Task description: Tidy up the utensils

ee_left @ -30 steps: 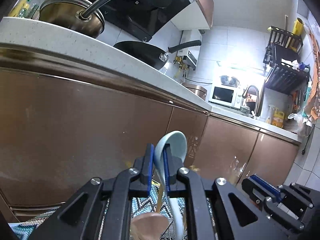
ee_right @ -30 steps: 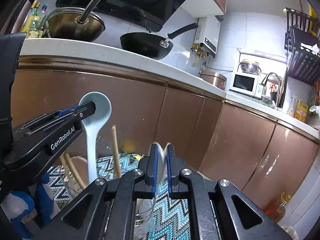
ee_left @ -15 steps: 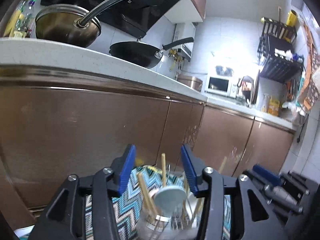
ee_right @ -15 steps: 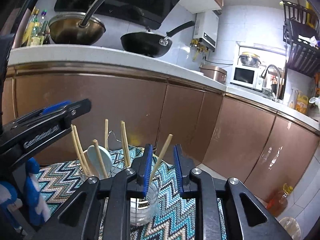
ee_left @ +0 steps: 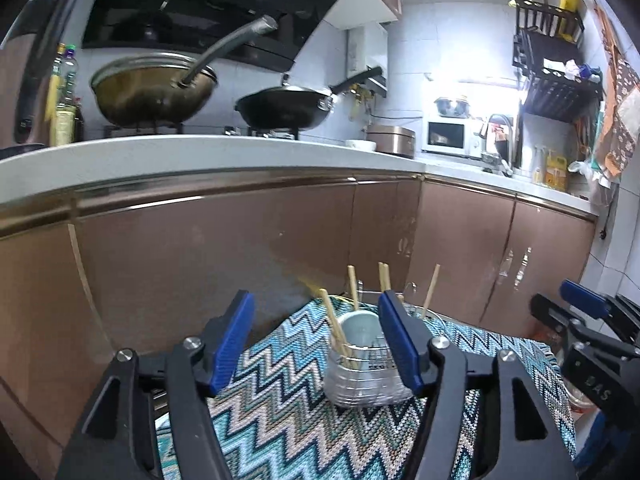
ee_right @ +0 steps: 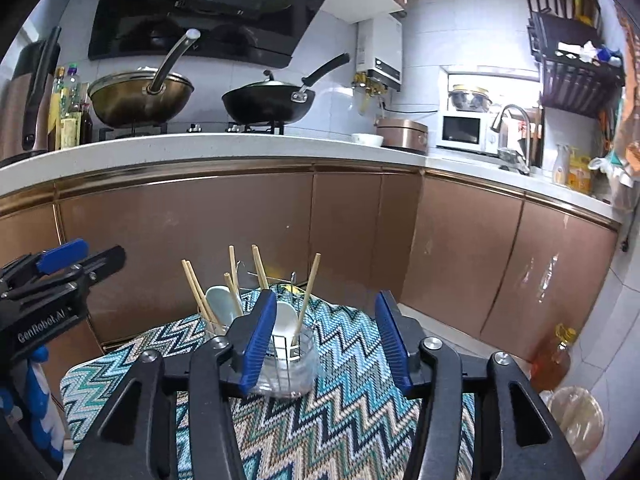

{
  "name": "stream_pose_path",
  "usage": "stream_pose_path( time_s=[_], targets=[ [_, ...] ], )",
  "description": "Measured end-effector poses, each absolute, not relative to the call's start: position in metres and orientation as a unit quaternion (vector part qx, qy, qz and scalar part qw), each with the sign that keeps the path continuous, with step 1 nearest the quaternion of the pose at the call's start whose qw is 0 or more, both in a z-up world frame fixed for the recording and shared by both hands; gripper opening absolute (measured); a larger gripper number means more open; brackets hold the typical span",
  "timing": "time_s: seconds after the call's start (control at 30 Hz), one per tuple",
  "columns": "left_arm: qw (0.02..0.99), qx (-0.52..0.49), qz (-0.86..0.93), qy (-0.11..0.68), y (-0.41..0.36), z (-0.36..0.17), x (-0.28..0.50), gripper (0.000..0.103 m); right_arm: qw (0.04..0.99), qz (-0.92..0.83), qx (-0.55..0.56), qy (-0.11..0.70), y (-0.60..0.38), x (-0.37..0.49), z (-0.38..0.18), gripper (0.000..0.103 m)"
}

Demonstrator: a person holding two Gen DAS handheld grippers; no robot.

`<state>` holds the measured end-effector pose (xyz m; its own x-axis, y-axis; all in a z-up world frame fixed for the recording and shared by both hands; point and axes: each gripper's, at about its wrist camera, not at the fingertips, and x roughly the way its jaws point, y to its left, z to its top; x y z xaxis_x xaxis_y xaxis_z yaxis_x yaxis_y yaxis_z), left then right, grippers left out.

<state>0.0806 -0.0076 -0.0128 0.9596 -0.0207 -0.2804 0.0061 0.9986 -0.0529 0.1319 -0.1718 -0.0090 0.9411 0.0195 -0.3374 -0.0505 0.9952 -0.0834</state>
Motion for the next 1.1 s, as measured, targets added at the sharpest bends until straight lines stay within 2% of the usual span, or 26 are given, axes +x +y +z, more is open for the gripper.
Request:
stream_pose_path(
  time_s=[0.3,0.47,0.7,1.1],
  targets=[
    [0.991,-0.016,0.032,0.132,0.007,0.003,0.045,0.065,0.987,-0.007,-0.037,0.158,-0.176,0.092,0.008,0.068],
    [0.991,-0.004,0.053,0.126,0.009,0.008,0.034,0.072,0.988,-0.024,-0.033,0.151,-0.182,0.075,0.014,0.082],
    [0.992,0.019,0.064,0.108,0.004,0.014,0.022,0.074,0.987,-0.042,-0.024,0.151,-0.193,0.064,0.017,0.102],
    [0.992,0.009,0.058,0.109,0.008,0.022,0.018,0.074,0.987,-0.065,-0.011,0.144,-0.209,0.054,0.022,0.103]
  ],
)
